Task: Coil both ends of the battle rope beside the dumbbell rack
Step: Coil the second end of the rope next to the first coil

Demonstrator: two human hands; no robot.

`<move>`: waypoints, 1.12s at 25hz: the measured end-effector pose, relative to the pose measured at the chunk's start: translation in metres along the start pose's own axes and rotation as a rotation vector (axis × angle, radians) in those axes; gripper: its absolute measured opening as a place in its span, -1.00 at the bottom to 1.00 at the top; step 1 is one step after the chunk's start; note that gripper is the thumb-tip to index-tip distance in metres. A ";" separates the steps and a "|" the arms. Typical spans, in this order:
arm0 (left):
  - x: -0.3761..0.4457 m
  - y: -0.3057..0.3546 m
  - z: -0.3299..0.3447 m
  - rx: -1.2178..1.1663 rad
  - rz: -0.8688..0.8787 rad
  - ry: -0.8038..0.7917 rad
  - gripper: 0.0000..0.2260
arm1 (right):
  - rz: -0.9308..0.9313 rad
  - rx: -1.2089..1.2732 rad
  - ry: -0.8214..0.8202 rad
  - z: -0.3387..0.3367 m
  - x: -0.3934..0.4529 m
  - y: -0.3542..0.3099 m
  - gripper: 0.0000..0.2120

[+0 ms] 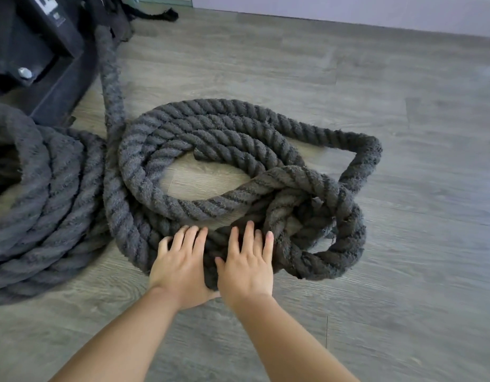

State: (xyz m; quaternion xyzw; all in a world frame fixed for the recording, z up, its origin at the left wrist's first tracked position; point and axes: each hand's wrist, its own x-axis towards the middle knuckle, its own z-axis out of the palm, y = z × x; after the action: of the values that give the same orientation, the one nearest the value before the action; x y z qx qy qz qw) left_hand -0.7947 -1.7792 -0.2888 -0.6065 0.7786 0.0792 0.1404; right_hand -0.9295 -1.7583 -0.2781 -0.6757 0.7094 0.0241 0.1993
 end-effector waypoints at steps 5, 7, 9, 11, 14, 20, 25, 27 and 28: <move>-0.003 -0.005 0.000 -0.042 0.034 0.039 -0.30 | 0.562 0.340 -0.076 -0.016 -0.011 -0.039 -0.12; -0.001 -0.007 -0.008 -0.054 0.070 -0.021 -0.25 | 0.879 0.587 -0.182 -0.030 0.015 -0.059 -0.02; 0.001 -0.009 -0.014 -0.096 0.082 -0.157 -0.07 | 1.054 0.747 -0.173 -0.034 0.043 -0.075 0.03; 0.004 -0.023 -0.018 -0.125 0.171 -0.204 0.05 | 1.118 0.751 -0.161 -0.028 0.060 -0.083 0.08; 0.032 -0.080 -0.033 0.035 0.537 -0.163 0.16 | 1.136 0.680 -0.130 -0.013 0.068 -0.088 0.12; 0.079 -0.141 -0.050 0.262 0.757 -0.176 0.27 | 1.106 0.468 0.005 0.010 0.077 -0.084 0.12; 0.069 -0.110 -0.041 0.134 0.477 -0.094 0.18 | 0.985 0.329 0.037 0.003 0.106 -0.067 0.11; 0.076 -0.096 -0.044 0.077 0.342 -0.060 0.11 | 0.879 0.262 0.047 -0.007 0.129 -0.055 0.12; 0.080 -0.088 -0.047 0.039 0.270 -0.050 0.06 | 0.824 0.215 0.052 -0.014 0.142 -0.049 0.13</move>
State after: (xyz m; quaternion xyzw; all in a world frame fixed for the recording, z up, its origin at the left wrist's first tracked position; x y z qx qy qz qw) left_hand -0.7332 -1.8887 -0.2655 -0.4913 0.8507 0.0972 0.1596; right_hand -0.8864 -1.9019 -0.2988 -0.3113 0.9234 0.0104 0.2245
